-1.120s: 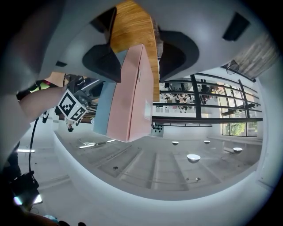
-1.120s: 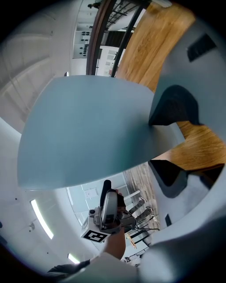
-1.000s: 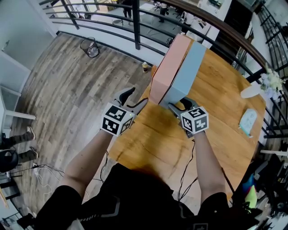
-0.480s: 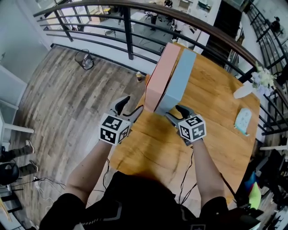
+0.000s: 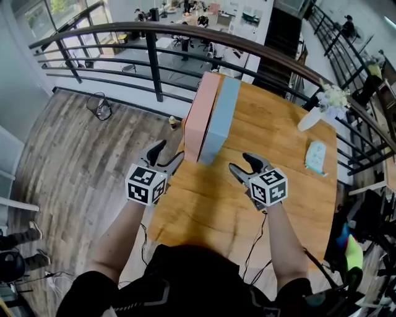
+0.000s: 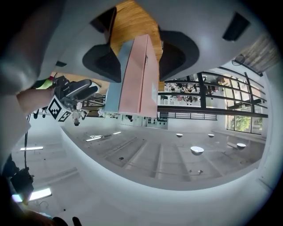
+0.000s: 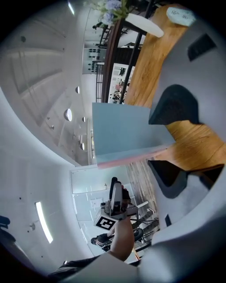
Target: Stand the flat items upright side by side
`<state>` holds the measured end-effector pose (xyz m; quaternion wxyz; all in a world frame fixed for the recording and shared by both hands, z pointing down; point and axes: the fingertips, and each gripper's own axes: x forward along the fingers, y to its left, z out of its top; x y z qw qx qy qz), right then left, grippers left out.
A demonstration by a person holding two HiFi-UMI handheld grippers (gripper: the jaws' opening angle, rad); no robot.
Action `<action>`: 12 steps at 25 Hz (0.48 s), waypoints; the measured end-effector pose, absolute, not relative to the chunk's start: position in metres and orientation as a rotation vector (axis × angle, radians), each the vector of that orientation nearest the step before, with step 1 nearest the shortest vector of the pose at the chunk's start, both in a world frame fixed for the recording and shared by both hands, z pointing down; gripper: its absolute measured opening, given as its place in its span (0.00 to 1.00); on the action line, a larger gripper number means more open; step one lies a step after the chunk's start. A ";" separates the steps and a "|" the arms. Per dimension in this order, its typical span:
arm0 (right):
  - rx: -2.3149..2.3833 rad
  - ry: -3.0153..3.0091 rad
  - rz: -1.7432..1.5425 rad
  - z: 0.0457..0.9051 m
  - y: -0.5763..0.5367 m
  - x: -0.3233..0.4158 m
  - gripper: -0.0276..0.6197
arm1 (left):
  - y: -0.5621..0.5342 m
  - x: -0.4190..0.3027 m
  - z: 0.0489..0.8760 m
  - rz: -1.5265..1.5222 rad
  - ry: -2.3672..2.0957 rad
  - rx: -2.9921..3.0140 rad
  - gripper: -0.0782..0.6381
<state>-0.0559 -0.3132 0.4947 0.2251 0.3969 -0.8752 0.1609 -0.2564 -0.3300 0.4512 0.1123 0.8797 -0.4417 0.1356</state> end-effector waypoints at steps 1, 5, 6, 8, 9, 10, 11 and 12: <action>1.128 -2.411 0.445 0.489 -0.310 -0.050 0.45 | -0.329 -0.255 0.447 0.390 -1.289 2.595 0.51; 1.245 -2.412 0.455 0.468 -0.297 -0.031 0.44 | -0.328 -0.251 0.431 0.361 -1.278 2.635 0.51; 1.268 -2.412 0.452 0.462 -0.293 -0.027 0.44 | -0.327 -0.249 0.427 0.354 -1.274 2.646 0.51; 1.325 -2.412 0.451 0.451 -0.283 -0.018 0.44 | -0.324 -0.244 0.418 0.332 -1.254 2.667 0.51; 1.366 -2.415 0.460 0.445 -0.279 -0.013 0.44 | -0.321 -0.242 0.412 0.316 -1.237 2.675 0.51; 1.416 -2.422 0.475 0.437 -0.274 -0.007 0.44 | -0.318 -0.239 0.405 0.293 -1.218 2.683 0.51; 1.470 -2.431 0.491 0.428 -0.270 0.000 0.44 | -0.315 -0.236 0.395 0.265 -1.199 2.692 0.51; 1.520 -2.439 0.501 0.419 -0.266 0.006 0.44 | -0.313 -0.232 0.383 0.235 -1.187 2.704 0.51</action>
